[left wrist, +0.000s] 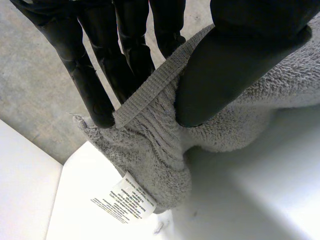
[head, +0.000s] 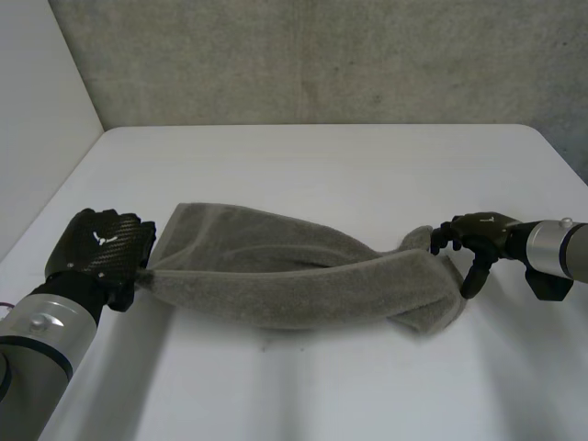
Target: Fold the towel.
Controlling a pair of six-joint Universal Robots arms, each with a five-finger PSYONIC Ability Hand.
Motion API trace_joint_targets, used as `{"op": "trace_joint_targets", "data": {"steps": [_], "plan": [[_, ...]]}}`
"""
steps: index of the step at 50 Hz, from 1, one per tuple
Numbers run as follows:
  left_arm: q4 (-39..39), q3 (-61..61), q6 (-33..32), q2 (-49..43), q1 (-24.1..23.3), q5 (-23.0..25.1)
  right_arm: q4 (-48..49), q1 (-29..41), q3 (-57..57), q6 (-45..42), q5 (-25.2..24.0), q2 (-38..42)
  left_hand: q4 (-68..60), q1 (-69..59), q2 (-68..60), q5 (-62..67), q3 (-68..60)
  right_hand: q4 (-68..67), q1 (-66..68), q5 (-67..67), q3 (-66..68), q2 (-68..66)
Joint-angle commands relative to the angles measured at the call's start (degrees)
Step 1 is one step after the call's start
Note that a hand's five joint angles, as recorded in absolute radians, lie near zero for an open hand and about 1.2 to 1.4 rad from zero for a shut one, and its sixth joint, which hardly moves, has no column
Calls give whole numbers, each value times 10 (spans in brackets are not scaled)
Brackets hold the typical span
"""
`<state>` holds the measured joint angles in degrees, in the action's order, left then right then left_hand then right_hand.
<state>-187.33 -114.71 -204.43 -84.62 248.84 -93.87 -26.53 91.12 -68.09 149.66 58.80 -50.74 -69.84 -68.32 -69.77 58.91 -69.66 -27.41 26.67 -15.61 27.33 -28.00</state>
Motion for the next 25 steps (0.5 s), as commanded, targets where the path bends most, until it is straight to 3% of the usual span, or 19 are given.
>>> {"op": "trace_joint_targets", "data": {"steps": [1,14,17,18,19,21,25], "plan": [[-2,0,0,-2,1,0,23,8,1,5,1,11,-102,-117,-102,111,-103,44,-36,26,-43,49],[-3,3,1,-7,1,0,34,13,1,7,4,30,-102,-117,-102,111,-103,35,-28,17,-35,41],[-11,2,0,-9,2,0,34,20,2,7,4,34,-102,-117,-102,111,-103,-82,90,-100,83,-77],[-16,3,0,-9,2,0,34,20,5,7,4,34,-102,-117,-102,111,-103,-206,213,-224,206,-200],[-16,3,0,-9,2,0,34,20,5,7,4,34,-102,-117,-102,111,-103,-207,214,-225,208,-201],[-29,4,-2,-13,2,0,34,21,15,9,4,31,-102,-117,-102,111,-103,-471,479,-489,472,-466],[-43,14,-4,-33,2,0,34,23,37,12,4,28,-102,-117,-102,111,-103,-526,533,-544,527,-520]]}}
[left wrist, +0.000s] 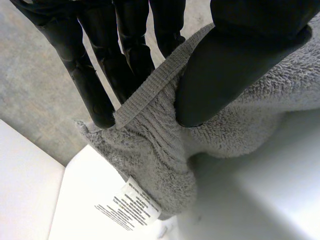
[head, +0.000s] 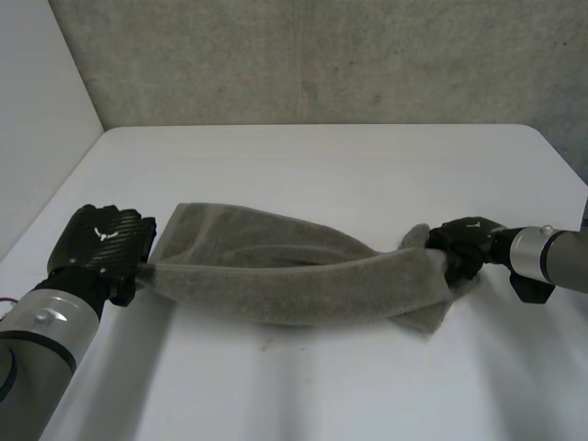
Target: Fold the towel.
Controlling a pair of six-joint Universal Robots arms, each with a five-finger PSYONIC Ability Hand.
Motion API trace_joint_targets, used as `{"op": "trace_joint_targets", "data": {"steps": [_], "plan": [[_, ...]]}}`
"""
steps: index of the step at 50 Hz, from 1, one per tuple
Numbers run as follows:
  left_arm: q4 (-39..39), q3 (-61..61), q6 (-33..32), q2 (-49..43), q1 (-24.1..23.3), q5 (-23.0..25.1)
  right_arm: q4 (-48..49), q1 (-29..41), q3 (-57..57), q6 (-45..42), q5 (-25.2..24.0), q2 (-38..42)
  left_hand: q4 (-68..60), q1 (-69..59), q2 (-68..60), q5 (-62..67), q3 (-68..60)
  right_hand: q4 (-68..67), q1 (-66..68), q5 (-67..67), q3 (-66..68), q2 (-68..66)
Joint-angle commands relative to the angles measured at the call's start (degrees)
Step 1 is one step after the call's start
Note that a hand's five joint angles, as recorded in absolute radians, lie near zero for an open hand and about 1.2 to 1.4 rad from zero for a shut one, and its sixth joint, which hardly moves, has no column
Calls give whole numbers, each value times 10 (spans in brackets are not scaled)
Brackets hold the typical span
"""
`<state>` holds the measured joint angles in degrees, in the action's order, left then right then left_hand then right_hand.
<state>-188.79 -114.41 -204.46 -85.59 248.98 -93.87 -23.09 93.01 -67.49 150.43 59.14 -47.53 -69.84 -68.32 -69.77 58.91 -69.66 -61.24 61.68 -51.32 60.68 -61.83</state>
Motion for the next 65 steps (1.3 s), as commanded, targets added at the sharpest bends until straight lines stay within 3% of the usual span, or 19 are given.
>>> {"op": "trace_joint_targets", "data": {"steps": [1,8,15,28,36,42,53,58,61,65], "plan": [[-36,24,-4,-39,1,0,0,7,48,10,0,-8,-102,-117,-102,111,-103,-188,183,-187,193,-182],[-37,123,-4,-115,5,-3,0,18,143,33,4,-31,-102,-117,-102,111,-103,-188,183,-187,193,-182],[41,219,3,-118,28,-3,-7,25,172,31,19,-119,-102,-117,-102,111,-103,-188,183,-187,193,-182],[118,271,3,90,26,-7,-46,-19,137,21,9,-311,-102,-117,-102,111,-103,-188,183,-187,193,-182],[219,360,16,105,25,-8,-107,-50,165,-13,4,-371,-102,-117,-102,111,-103,-188,183,-187,193,-182],[246,378,37,83,32,-4,-146,-46,155,-37,4,-361,-102,-117,-102,111,-103,-188,183,-187,193,-182],[246,386,41,-125,26,-1,-159,24,161,-118,42,-229,-102,-117,-102,111,-103,-188,183,-187,193,-182],[235,471,42,-255,25,-1,-147,75,251,-119,91,-118,-102,-117,-102,111,-103,-188,183,-187,193,-182],[230,503,42,-280,24,-1,-134,88,291,-114,103,-93,-102,-117,-102,111,-103,-188,183,-187,193,-182],[189,619,42,-331,23,-3,-38,104,425,-84,139,-41,-102,-117,-102,111,-103,-188,183,-187,193,-182]]}}
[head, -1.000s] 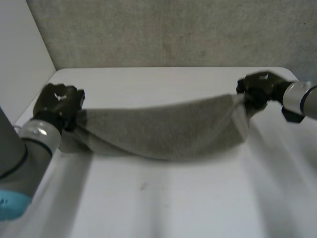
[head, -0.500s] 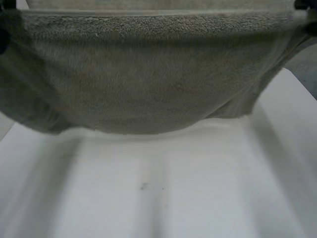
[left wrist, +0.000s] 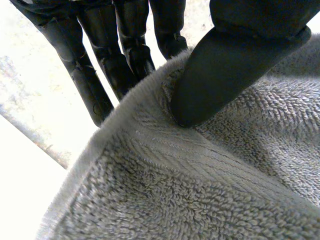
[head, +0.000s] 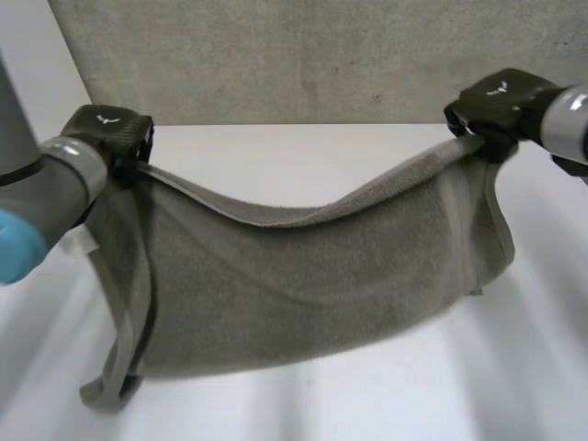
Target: Fold the towel.
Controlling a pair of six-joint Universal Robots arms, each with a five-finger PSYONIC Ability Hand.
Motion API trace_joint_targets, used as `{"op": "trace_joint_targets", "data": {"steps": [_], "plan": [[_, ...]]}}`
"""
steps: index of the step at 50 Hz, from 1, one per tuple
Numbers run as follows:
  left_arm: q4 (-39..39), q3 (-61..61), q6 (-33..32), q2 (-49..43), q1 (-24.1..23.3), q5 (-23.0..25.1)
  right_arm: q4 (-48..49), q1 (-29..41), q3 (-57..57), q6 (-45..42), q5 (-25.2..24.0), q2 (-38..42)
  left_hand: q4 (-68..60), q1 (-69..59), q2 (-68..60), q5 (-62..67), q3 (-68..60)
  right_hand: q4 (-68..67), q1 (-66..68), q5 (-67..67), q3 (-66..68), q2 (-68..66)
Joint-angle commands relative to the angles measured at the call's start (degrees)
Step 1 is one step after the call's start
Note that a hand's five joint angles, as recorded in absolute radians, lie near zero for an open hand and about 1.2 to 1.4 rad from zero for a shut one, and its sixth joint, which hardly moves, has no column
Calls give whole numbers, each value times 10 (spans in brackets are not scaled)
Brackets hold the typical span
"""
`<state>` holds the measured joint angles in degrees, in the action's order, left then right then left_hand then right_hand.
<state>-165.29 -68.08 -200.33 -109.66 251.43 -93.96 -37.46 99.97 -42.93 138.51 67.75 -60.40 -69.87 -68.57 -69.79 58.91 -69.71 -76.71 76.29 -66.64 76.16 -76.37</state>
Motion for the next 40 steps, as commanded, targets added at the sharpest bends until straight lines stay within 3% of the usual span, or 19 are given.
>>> {"op": "trace_joint_targets", "data": {"steps": [1,8,17,22,31,36,40], "plan": [[-70,197,-1,-97,-2,-3,153,37,221,57,63,98,-101,-114,-102,111,-103,-33,37,-34,38,-36],[-212,311,9,-80,-3,-4,348,37,309,175,93,96,-101,-114,-102,111,-103,-33,37,-34,38,-36],[-243,262,87,-67,-2,-3,299,37,265,191,81,80,-101,-114,-102,111,-103,-33,37,-34,38,-36],[-246,102,104,-69,3,3,219,37,151,138,56,84,-101,-114,-102,111,-103,-33,37,-34,38,-36],[-332,-92,98,-117,4,43,244,32,-70,34,29,105,-101,-114,-102,111,-103,-33,37,-34,38,-36],[-355,-172,23,-162,5,51,274,30,-156,-29,40,170,-101,-114,-102,111,-103,-33,37,-34,38,-36],[-354,-199,-21,-164,8,53,274,29,-180,-51,50,173,-101,-114,-102,111,-103,-33,37,-34,38,-36]]}}
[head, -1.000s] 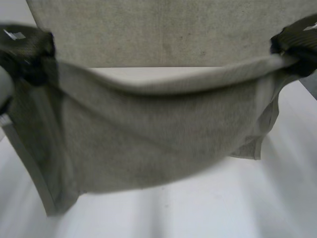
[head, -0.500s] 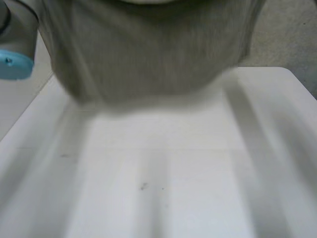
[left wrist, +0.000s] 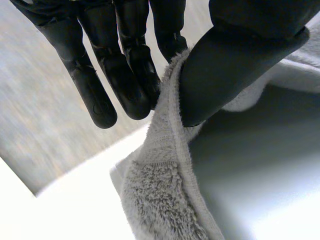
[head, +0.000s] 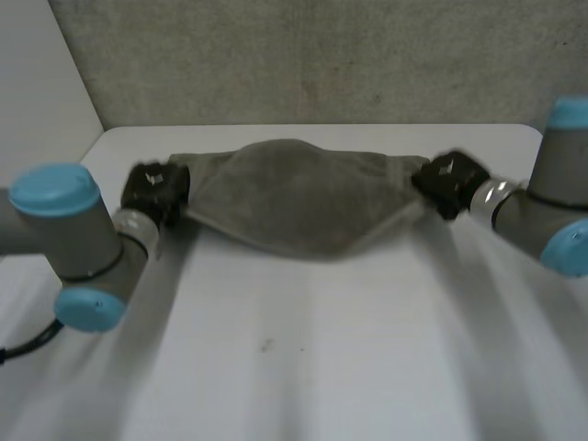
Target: Fold the towel.
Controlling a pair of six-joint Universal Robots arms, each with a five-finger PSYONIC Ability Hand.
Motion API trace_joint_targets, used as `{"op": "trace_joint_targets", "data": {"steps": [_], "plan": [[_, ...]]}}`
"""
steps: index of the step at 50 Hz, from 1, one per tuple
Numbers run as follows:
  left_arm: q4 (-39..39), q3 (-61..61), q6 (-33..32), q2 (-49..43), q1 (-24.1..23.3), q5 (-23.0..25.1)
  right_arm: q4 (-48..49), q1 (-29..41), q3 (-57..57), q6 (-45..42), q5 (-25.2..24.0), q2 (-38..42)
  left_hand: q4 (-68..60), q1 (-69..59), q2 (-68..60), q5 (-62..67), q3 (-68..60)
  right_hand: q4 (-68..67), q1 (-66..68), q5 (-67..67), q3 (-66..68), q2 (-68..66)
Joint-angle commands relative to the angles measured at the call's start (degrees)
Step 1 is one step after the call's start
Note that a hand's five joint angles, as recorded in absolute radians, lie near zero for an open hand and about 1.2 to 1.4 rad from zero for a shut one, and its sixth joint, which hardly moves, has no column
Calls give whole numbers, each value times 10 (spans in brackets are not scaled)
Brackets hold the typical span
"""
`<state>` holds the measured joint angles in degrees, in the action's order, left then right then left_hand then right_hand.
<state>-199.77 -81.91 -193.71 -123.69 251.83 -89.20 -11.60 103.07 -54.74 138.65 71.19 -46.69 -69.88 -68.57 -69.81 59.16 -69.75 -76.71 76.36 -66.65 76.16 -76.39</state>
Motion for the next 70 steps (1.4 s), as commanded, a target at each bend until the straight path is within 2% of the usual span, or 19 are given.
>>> {"op": "trace_joint_targets", "data": {"steps": [1,8,16,18,21,26,33,40,46,50,53,55,60,65,66,67,68,69,70], "plan": [[-9,-73,-101,-21,6,6,14,-8,-72,-57,23,29,-101,-114,-102,108,-103,-33,36,-33,38,-36],[-6,-118,-115,23,8,3,14,-35,-117,-58,34,-41,-101,-114,-102,108,-103,-33,36,-33,38,-36],[10,-198,-119,133,10,4,10,-76,-223,-98,31,-166,-101,-114,-102,108,-103,-33,36,-33,38,-36],[49,-236,-120,183,8,4,-14,-91,-264,-142,26,-211,-101,-114,-102,108,-103,-33,36,-33,38,-36],[78,-253,-120,211,7,4,-35,-103,-284,-165,25,-230,-101,-114,-102,108,-103,-33,36,-33,38,-36],[197,-322,-120,331,6,6,-132,-145,-359,-263,13,-282,-101,-114,-102,108,-103,-33,36,-33,38,-36],[201,-314,-119,372,1,6,-130,-154,-375,-273,-24,-307,-101,-114,-102,108,-103,-33,36,-33,38,-36],[161,-244,-119,287,-9,6,-79,-150,-346,-211,-35,-264,-101,-114,-102,108,-103,-33,36,-33,38,-36],[135,-96,-119,111,-16,0,-57,-147,-253,-141,-16,-167,-101,-114,-102,108,-103,-33,36,-33,38,-36],[139,22,-117,8,-20,-4,-44,-119,-167,-98,3,-101,-101,-114,-102,108,-103,-33,36,-33,38,-36],[139,61,-117,-21,-20,-7,-38,-115,-139,-87,11,-77,-101,-114,-102,108,-103,-33,36,-33,38,-36],[142,133,-118,-81,-22,-25,-31,-111,-80,-71,30,-28,-101,-114,-102,108,-103,-33,36,-33,38,-36],[166,232,-119,-154,-25,-52,-31,-94,-1,-64,57,38,-101,-114,-102,108,-103,-33,36,-33,38,-36],[203,301,-119,-205,-27,-53,-30,-85,60,-64,75,92,-101,-114,-102,108,-103,-33,36,-33,38,-36],[211,313,-119,-215,-27,-52,-30,-82,79,-62,85,105,45,32,44,-38,44,68,-65,68,-63,65],[211,313,-119,-215,-27,-52,-30,-82,79,-62,85,105,47,33,46,-39,45,69,-66,69,-64,66],[214,321,-119,-221,-31,-56,-30,-78,96,-62,95,116,493,480,492,-486,492,589,-585,588,-583,586],[215,324,-119,-224,-34,-56,-31,-74,112,-60,105,124,551,538,550,-543,549,667,-664,667,-662,664],[215,324,-119,-224,-34,-56,-31,-74,112,-60,105,124,551,538,551,-544,550,667,-664,667,-662,664]]}}
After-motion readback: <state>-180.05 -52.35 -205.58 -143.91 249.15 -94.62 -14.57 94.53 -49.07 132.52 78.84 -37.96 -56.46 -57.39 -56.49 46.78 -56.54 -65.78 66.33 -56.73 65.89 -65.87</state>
